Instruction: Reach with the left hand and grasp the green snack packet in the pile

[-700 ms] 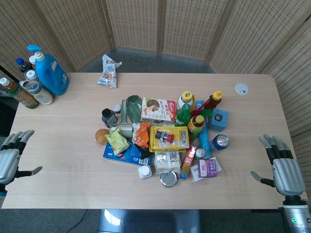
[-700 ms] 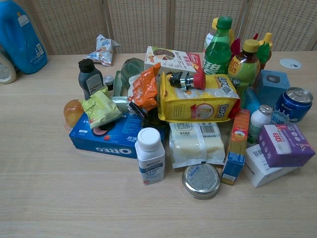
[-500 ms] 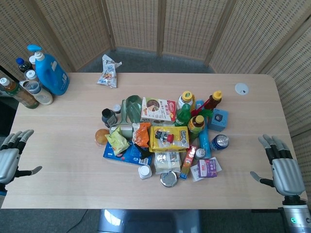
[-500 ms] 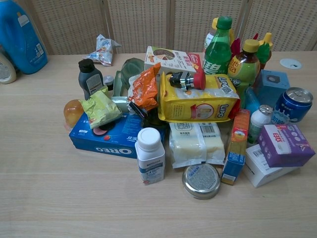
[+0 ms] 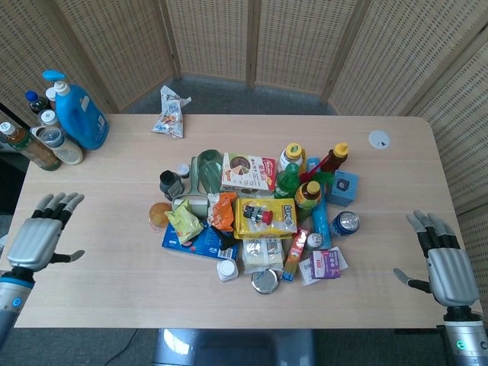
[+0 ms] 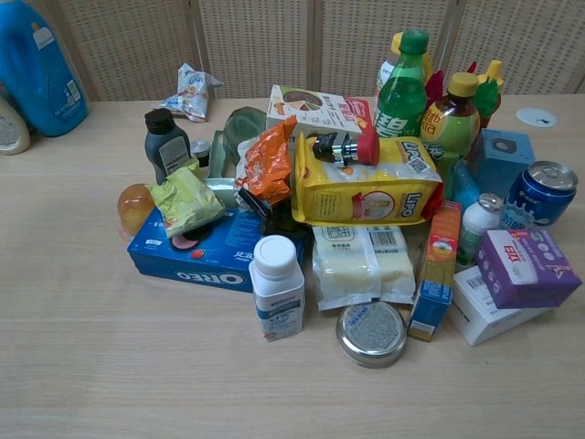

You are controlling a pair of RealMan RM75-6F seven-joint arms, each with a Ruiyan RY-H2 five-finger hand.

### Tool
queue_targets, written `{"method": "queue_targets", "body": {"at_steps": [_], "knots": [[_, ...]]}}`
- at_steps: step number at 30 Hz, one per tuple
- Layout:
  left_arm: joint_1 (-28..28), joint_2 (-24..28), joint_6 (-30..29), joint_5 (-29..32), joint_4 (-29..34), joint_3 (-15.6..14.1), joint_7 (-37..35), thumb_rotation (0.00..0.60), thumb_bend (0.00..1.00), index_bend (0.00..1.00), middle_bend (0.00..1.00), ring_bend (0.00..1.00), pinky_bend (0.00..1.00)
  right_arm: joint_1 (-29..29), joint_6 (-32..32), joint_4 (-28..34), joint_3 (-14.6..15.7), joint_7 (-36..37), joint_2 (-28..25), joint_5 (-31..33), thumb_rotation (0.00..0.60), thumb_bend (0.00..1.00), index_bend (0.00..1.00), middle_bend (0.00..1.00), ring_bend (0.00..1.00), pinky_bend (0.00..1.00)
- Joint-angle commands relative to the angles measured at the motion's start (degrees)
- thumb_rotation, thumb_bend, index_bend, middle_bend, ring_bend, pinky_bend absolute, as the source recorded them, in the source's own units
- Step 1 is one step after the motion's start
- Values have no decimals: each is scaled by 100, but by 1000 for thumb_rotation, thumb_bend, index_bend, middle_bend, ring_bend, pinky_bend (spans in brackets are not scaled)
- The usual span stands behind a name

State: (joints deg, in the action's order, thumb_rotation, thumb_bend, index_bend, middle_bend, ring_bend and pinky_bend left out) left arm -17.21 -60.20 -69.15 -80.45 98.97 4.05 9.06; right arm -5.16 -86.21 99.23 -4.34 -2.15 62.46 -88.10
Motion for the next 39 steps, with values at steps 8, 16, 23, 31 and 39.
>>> {"method": "queue_targets", "body": {"at_steps": [8, 16, 23, 31, 39], "knots": [[-1219, -558, 1136, -607, -166, 145, 1626, 600, 0, 4, 0, 0, 0, 39, -81, 22, -39, 152, -68, 33, 600, 0, 0, 0, 0, 0], [-1894, -1194, 1895, 378, -285, 373, 2900, 600, 0, 0, 0, 0, 0, 57, -106, 34, -56, 298, -120, 47, 600, 0, 0, 0, 0, 0], [-2380, -1725, 2125, 1242, -566, 435, 3790, 600, 0, 0, 0, 0, 0, 58, -96, 1, -103, 502, -175, 128, 600, 0, 0, 0, 0, 0], [-2859, -2256, 2100, 2022, -803, 295, 4658, 600, 0, 0, 0, 0, 0, 78, -127, -20, -132, 697, -235, 151, 600, 0, 0, 0, 0, 0], [-3146, -2675, 1986, 2575, -1060, 138, 4946, 600, 0, 18, 0, 0, 4, 87, -126, -36, -136, 900, -284, 143, 600, 0, 0, 0, 0, 0]]}}
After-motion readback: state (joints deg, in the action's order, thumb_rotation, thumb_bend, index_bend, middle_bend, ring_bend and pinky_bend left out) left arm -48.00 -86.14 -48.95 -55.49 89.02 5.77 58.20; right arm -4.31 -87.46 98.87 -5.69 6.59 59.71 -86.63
